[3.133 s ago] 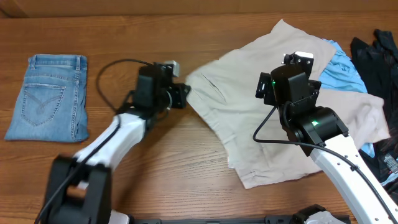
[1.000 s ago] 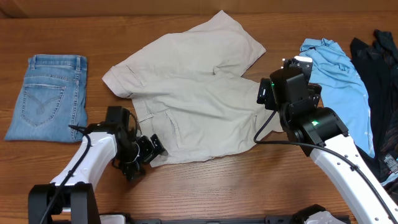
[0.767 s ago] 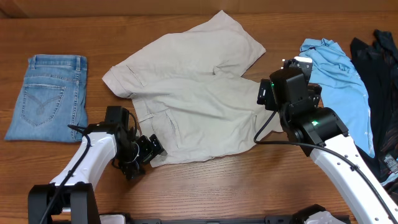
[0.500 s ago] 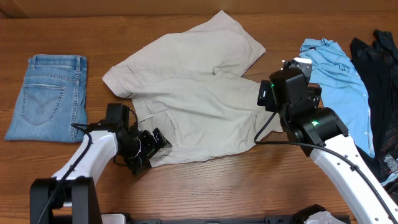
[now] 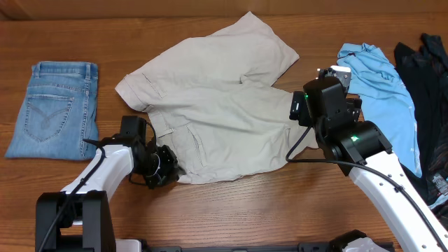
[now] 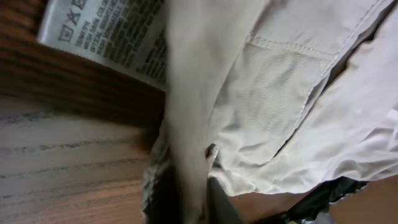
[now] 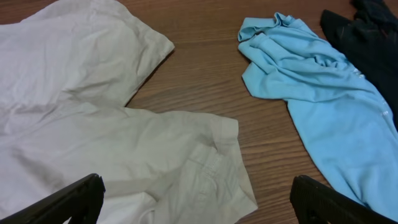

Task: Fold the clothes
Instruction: 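Grasp the near left edge of the shorts with the left gripper, then lift the shorts with the left gripper and pull them leftward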

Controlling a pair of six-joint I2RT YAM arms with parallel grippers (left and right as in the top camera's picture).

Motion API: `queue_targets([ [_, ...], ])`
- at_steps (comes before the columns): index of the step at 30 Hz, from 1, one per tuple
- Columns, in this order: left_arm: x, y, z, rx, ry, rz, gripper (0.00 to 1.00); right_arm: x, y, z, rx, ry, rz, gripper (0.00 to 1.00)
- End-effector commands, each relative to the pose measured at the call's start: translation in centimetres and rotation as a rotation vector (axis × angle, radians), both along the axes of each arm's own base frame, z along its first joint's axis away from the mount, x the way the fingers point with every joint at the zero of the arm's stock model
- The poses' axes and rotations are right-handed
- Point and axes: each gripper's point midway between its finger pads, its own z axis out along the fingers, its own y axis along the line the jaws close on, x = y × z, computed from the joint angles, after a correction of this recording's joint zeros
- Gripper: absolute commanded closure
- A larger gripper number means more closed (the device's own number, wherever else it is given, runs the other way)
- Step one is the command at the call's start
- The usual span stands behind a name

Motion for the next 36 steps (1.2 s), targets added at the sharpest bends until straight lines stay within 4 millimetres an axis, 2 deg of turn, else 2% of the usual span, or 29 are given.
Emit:
queue_targets([
  [1, 0.0, -0.5, 0.2, -0.038, -0.001, -0.009, 0.96, 0.1, 0.0, 1.0, 0.019, -0.029, -0.011, 0.00],
  [6, 0.2, -0.8, 2.2, -0.055, -0.048, -0.114, 0.96, 0.1, 0.0, 1.0, 0.019, -0.028, -0.011, 0.00],
  [7, 0.3, -0.8, 4.0, -0.053, -0.081, -0.176, 0.96, 0.0, -0.1, 1.0, 0.020, -0.028, -0.011, 0.00],
  [10, 0.7, -0.5, 7.4, -0.029, -0.160, -0.247, 0.96, -0.2, -0.2, 1.3, 0.022, -0.031, -0.010, 0.00],
  [14, 1.6, 0.1, 14.0, 0.036, -0.347, -0.297, 0.96, -1.1, -0.3, 1.6, 0.044, -0.026, -0.017, 0.00],
  [15, 1.7, 0.4, 17.9, 0.073, -0.453, -0.302, 0.96, -1.8, 0.5, 1.4, 0.084, -0.001, 0.020, 0.00],
  [17, 1.2, 0.6, 23.1, 0.107, -0.589, -0.296, 0.96, -2.2, 1.1, 1.1, 0.113, 0.028, 0.050, 0.00],
  [25, -1.9, 0.5, 34.8, 0.146, -0.901, -0.287, 0.96, -2.5, 1.4, 0.8, 0.126, 0.044, 0.063, 0.00],
  [29, -3.9, -0.6, 40.2, 0.099, -1.070, -0.313, 0.96, -2.5, 1.4, 0.8, 0.128, 0.046, 0.060, 0.00],
  [31, -4.9, -0.9, 42.3, 0.087, -1.133, -0.319, 0.96, -2.6, 1.3, 0.8, 0.126, 0.047, 0.060, 0.00],
  [33, -5.2, -0.3, 43.6, 0.131, -1.177, -0.303, 0.96, -2.5, 1.3, 0.8, 0.126, 0.047, 0.060, 0.00],
  [36, -4.3, 2.0, 43.9, 0.287, -1.190, -0.234, 0.96, -2.5, 1.4, 0.8, 0.127, 0.043, 0.059, 0.00],
])
